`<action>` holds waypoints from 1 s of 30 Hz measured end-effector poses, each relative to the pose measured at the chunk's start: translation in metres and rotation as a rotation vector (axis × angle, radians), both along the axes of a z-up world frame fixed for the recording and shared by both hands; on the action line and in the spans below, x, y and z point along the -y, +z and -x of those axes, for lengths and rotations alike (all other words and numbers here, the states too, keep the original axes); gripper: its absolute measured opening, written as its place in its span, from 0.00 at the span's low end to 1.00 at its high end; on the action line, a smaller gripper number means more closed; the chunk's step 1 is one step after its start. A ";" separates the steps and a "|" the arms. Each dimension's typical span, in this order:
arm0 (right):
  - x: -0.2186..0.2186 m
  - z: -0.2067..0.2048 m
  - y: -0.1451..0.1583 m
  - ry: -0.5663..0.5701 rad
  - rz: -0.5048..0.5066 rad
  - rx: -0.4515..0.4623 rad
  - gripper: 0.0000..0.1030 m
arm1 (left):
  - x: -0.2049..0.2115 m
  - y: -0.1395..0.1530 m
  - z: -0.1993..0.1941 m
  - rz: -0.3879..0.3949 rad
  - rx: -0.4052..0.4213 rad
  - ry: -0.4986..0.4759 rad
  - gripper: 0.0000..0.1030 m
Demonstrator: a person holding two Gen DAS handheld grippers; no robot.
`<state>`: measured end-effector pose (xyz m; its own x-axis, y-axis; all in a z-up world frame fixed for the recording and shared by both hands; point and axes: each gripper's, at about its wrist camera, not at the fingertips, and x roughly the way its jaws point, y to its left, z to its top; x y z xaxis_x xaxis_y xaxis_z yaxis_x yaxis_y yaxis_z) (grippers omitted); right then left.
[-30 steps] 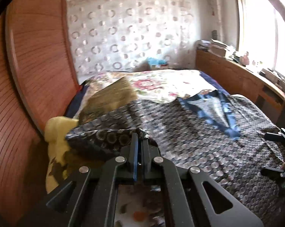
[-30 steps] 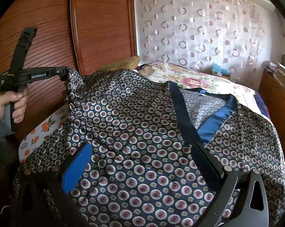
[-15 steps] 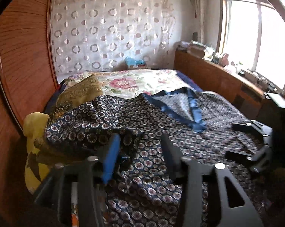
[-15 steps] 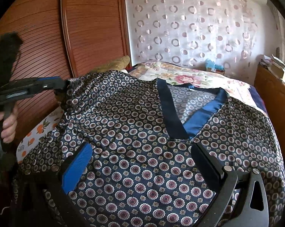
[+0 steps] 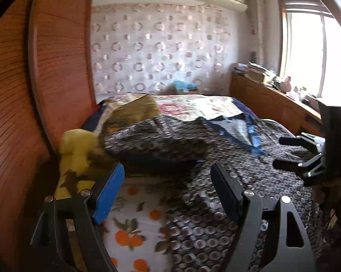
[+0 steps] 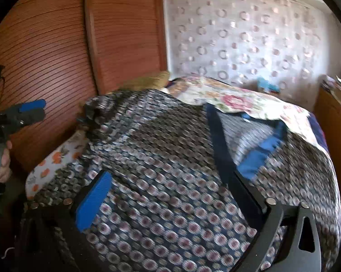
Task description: Fold small clothes
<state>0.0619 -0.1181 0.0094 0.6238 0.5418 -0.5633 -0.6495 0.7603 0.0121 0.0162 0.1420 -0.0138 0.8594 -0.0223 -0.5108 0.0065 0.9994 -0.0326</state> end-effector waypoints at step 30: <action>-0.220 -0.086 -0.028 0.339 0.258 -0.030 0.43 | -0.046 -0.021 0.024 0.032 -0.018 0.102 0.77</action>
